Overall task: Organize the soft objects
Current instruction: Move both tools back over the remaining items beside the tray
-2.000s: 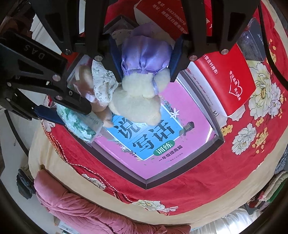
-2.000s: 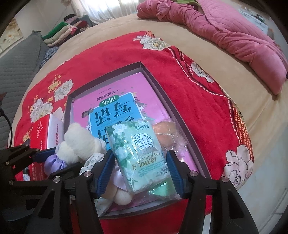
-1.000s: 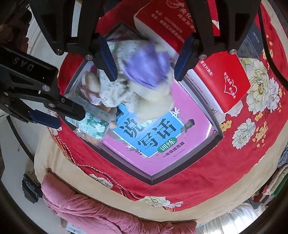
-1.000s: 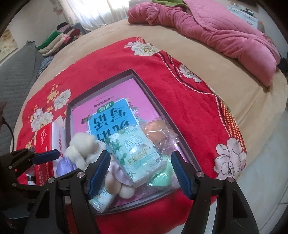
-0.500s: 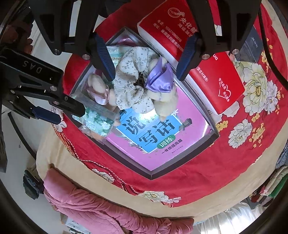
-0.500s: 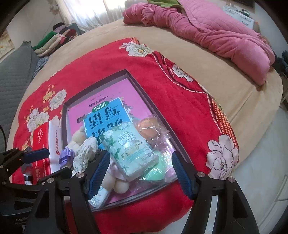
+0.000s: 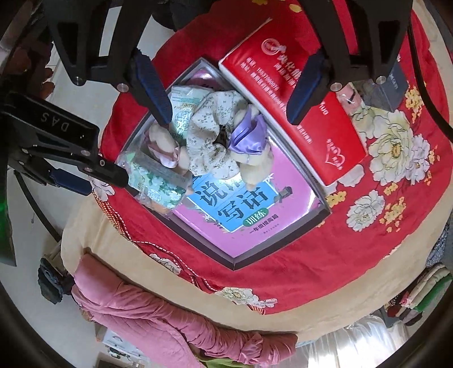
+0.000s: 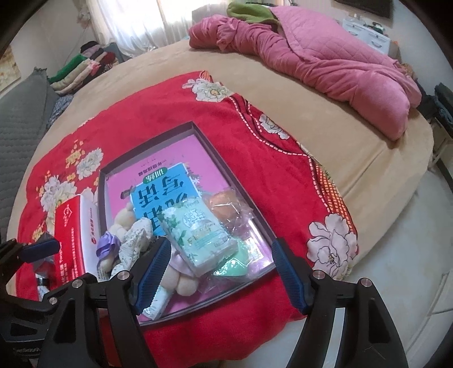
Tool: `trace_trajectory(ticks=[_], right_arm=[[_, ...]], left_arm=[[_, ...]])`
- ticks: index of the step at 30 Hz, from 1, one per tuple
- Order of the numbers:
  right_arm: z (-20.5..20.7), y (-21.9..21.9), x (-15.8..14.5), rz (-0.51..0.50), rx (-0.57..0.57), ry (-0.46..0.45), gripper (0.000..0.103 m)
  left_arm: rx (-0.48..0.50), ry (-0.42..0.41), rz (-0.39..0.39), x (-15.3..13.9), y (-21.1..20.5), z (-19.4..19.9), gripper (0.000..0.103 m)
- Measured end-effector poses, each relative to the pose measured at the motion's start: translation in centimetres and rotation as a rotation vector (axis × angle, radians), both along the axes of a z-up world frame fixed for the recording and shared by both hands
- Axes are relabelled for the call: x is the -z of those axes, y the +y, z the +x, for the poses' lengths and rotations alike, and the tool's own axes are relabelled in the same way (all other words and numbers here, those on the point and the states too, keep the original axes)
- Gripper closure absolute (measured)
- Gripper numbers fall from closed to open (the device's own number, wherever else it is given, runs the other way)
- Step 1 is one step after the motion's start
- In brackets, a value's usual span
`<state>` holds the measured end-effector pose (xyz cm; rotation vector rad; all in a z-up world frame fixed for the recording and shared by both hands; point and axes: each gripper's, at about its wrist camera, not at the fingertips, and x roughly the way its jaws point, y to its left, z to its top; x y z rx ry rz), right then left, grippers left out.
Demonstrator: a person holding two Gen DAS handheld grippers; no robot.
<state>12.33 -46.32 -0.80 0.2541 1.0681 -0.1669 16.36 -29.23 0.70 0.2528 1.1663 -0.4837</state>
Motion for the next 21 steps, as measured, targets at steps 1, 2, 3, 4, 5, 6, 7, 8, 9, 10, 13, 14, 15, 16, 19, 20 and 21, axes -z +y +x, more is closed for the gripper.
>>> trace_trajectory(ticks=[1, 2, 3, 4, 5, 6, 7, 8, 9, 10, 13, 14, 15, 16, 19, 20, 21], right_arm=[[-0.1, 0.1, -0.1, -0.004, 0.003, -0.001, 0.028], [-0.3, 0.3, -0.2, -0.004, 0.009, -0.001, 0.028], [-0.5, 0.3, -0.3, -0.001, 0.018, -0.001, 0.028], [-0.7, 0.4, -0.4, 0.003, 0.025, -0.006, 0.028], [-0.8, 0.4, -0.5, 0.002, 0.031, -0.011, 0.028], [-0.9, 0.5, -0.7, -0.004, 0.037, -0.014, 0.028], [-1.0, 0.6, -0.8, -0.007, 0.042, -0.016, 0.028], [-1.1, 0.7, -1.0, -0.008, 0.045, -0.017, 0.028], [-1.2, 0.8, -1.2, -0.007, 0.047, -0.02, 0.028], [-1.3, 0.8, -1.4, -0.007, 0.048, -0.023, 0.028], [-1.5, 1.1, -1.9, -0.008, 0.049, -0.034, 0.028], [-1.6, 1.2, -2.1, -0.008, 0.054, -0.039, 0.028], [-1.7, 1.2, -2.3, -0.005, 0.055, -0.046, 0.028], [-1.8, 1.3, -2.5, -0.004, 0.053, -0.049, 0.028], [-2.1, 1.9, -3.4, -0.017, 0.05, -0.063, 0.028], [-2.3, 2.0, -3.6, -0.022, 0.049, -0.069, 0.028], [-2.4, 2.2, -4.0, -0.022, 0.047, -0.077, 0.028]], left_arm=[[-0.003, -0.004, 0.001, -0.2, 0.2, -0.1, 0.02], [-0.007, -0.007, -0.004, -0.4, 0.5, -0.2, 0.02], [-0.013, -0.008, -0.006, -0.5, 0.8, -0.3, 0.02], [-0.019, -0.011, -0.009, -0.7, 1.2, -0.4, 0.02], [-0.021, -0.012, -0.012, -0.8, 1.4, -0.4, 0.02], [-0.029, -0.016, -0.013, -0.9, 1.8, -0.5, 0.02], [-0.034, -0.017, -0.013, -1.0, 2.1, -0.5, 0.02], [-0.039, -0.017, -0.014, -1.1, 2.5, -0.5, 0.02], [-0.045, -0.019, -0.015, -1.2, 2.8, -0.5, 0.02], [-0.052, -0.023, -0.014, -1.3, 3.2, -0.6, 0.02], [-0.065, -0.034, -0.018, -1.8, 3.9, -0.8, 0.02], [-0.068, -0.037, -0.018, -2.0, 4.1, -1.0, 0.02], [-0.069, -0.039, -0.025, -2.2, 4.5, -1.1, 0.02], [-0.071, -0.041, -0.03, -2.4, 4.7, -1.2, 0.02], [-0.077, -0.05, -0.036, -3.0, 5.4, -1.7, 0.02], [-0.081, -0.058, -0.035, -3.3, 5.8, -1.9, 0.02], [-0.084, -0.061, -0.037, -3.5, 6.1, -2.0, 0.02]])
